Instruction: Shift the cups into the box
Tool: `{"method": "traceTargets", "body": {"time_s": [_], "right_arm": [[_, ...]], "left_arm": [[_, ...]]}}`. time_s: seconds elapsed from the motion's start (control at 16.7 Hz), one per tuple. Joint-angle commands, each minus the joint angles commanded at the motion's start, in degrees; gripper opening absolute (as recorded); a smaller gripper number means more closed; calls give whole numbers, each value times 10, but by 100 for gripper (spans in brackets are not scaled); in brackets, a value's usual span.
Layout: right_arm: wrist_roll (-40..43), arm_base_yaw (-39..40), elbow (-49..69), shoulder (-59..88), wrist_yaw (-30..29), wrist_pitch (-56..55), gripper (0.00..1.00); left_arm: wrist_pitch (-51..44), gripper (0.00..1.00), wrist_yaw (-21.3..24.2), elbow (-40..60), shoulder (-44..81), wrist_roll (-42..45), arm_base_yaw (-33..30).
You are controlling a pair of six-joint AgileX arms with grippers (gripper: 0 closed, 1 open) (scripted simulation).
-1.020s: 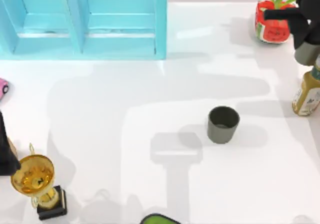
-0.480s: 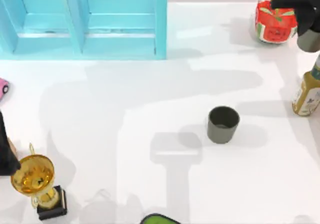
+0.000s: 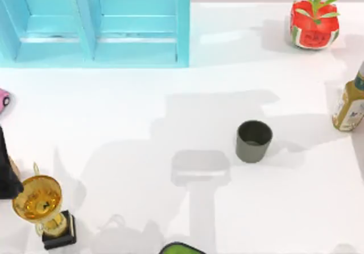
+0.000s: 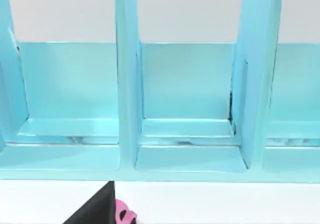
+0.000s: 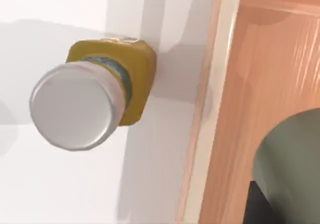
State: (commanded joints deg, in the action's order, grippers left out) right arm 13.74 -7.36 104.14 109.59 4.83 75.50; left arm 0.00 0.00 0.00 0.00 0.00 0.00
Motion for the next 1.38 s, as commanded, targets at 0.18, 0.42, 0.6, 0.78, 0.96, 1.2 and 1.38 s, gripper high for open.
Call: {"method": "traceTargets", "body": {"time_s": [0.18,0.42,0.6,0.78,0.96,1.2,1.38], "right_arm": [[66,-79,-128,-92,-3,20,0],[133,-178,-266,-214,-6,30,0],[164,-229,-319,-278,-5,29,0],[171,-241,-329,-291,-4,28,0],[170,-239,-327,-289,-4,28,0],[173,-241,-366,-284,-4,-15,0],[175,-246,-425,-276,-4,-88,0]], "left_arm": [[0,100,0,0,0,0,0],[0,100,0,0,0,0,0],[0,100,0,0,0,0,0],[0,100,0,0,0,0,0],[0,100,0,0,0,0,0],[0,100,0,0,0,0,0],[0,100,0,0,0,0,0]]}}
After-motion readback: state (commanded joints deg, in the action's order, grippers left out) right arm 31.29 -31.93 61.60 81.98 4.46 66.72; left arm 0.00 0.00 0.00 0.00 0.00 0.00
